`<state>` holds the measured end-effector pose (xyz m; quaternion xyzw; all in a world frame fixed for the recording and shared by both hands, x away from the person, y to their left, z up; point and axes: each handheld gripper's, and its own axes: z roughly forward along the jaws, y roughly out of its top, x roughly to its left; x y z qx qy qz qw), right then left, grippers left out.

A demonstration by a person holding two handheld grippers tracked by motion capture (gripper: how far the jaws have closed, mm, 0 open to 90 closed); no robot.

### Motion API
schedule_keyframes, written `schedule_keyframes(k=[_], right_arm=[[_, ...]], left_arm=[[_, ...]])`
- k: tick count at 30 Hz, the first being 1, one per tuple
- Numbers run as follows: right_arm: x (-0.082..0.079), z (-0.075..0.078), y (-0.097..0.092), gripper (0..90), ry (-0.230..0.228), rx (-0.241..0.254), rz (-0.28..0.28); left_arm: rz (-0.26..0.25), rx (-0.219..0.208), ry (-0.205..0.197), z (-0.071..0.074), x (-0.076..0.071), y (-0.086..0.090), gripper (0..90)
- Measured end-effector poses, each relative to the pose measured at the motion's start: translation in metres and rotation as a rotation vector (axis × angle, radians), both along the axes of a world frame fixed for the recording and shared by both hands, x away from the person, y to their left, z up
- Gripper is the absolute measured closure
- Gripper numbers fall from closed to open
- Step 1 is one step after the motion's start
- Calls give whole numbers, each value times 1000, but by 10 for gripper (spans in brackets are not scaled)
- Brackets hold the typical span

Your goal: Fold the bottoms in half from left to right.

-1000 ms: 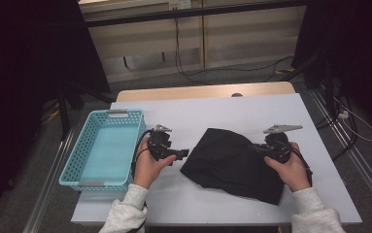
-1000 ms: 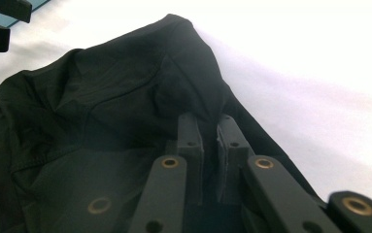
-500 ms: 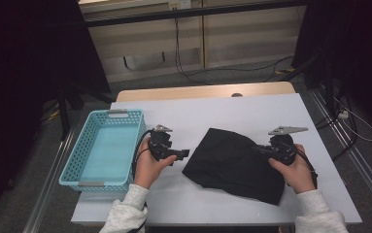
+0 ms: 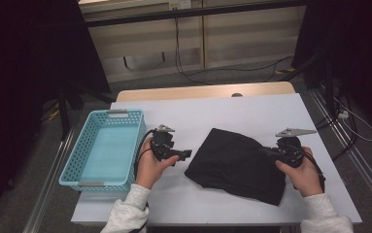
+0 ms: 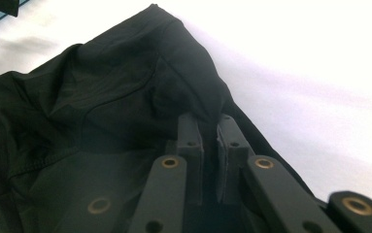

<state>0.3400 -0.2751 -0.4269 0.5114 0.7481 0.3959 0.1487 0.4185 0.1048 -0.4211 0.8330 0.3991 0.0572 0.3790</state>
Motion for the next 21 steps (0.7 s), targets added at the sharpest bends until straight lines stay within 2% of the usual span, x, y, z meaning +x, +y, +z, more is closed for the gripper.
schedule_keyframes(k=[4,6,10,21], right_arm=[[-2,1,-2,832,1,-3,-8],[-3,1,-3,832,-2,-20,-8],[-6,1,-7,832,2,-5,-14],[-10,0,-13,831,8,-11,-25]], left_arm=[[-3,0,3,-1,0,-2,168],[-6,2,4,-1,1,-3,169],[-7,0,4,-2,0,-4,169],[-10,-6,0,0,0,-7,169]])
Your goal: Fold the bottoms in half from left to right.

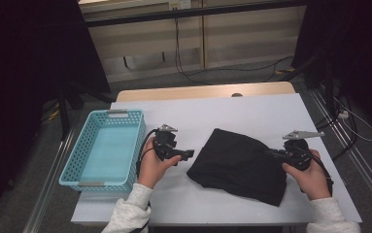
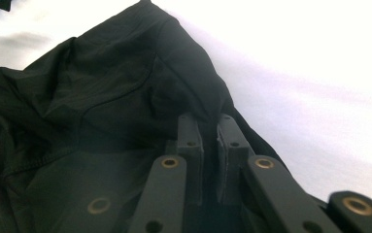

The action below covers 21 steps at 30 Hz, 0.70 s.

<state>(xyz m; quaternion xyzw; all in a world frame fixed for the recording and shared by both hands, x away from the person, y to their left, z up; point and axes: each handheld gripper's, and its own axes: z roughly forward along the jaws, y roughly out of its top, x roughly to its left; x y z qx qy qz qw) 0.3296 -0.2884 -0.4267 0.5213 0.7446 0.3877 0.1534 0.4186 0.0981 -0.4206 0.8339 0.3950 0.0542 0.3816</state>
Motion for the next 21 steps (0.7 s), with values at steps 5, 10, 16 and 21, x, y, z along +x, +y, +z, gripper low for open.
schedule_keyframes(k=[5,10,16,21], right_arm=[[-1,0,-1,831,1,-5,-2],[-3,0,-2,831,0,-5,-7],[-7,0,-7,831,-2,-5,-18],[-9,0,-8,831,1,-3,-20]], left_arm=[[0,-4,-2,2,0,0,169],[-1,-10,-2,2,0,-1,168],[-7,-4,-2,3,0,-1,168],[-11,-10,-2,3,-1,-3,168]])
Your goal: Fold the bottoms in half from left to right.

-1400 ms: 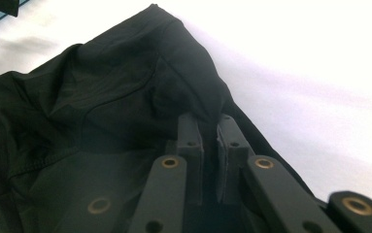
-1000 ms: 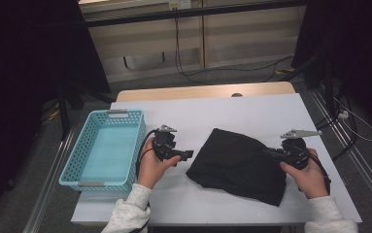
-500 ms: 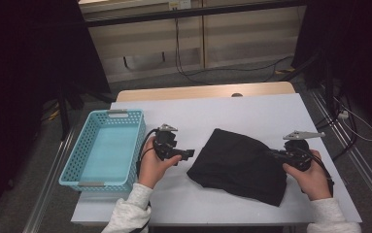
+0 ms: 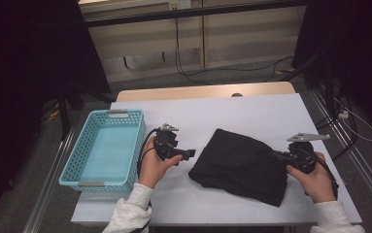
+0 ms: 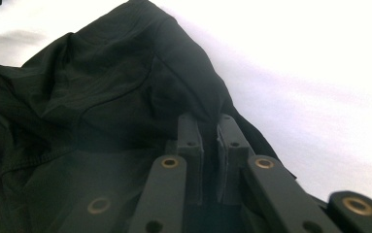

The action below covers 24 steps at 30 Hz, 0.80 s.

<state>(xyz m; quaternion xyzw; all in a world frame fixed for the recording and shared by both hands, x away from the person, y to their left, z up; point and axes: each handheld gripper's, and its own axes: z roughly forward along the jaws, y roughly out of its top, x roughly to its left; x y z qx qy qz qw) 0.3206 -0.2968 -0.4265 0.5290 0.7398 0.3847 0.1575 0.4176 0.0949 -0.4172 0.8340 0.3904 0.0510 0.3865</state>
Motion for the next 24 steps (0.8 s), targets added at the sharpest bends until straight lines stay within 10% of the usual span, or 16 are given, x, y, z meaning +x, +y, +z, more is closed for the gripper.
schedule_keyframes(k=[24], right_arm=[[-6,-4,-7,830,17,-6,-17]], left_arm=[[-18,6,-1,-1,0,-8,168]])
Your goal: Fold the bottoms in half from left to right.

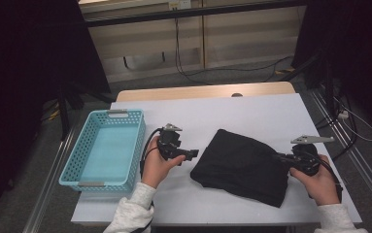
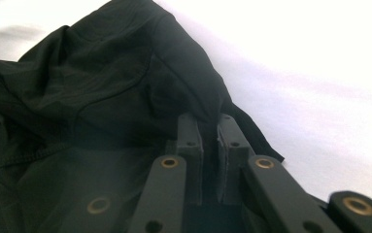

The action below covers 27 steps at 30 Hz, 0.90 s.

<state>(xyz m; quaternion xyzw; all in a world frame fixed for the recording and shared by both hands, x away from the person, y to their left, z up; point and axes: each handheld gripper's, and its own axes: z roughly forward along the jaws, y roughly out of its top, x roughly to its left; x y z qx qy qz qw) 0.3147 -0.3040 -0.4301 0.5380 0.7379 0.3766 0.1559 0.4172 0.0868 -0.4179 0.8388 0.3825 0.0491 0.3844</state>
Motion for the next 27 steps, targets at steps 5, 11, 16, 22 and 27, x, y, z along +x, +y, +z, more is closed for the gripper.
schedule_keyframes(k=[5,11,16,22,27], right_arm=[[-1,3,-1,830,-6,3,3],[-2,3,-3,830,2,-3,-8],[-2,2,-3,830,9,-17,-11],[-5,2,-6,830,8,-17,-12],[-4,1,-6,830,11,-18,-10]], left_arm=[[1,-6,3,0,0,0,168],[16,3,-9,0,-2,-1,168],[3,-11,4,0,-2,0,168],[-1,-6,7,-1,-3,0,168],[1,-5,10,-3,-3,-1,168]])
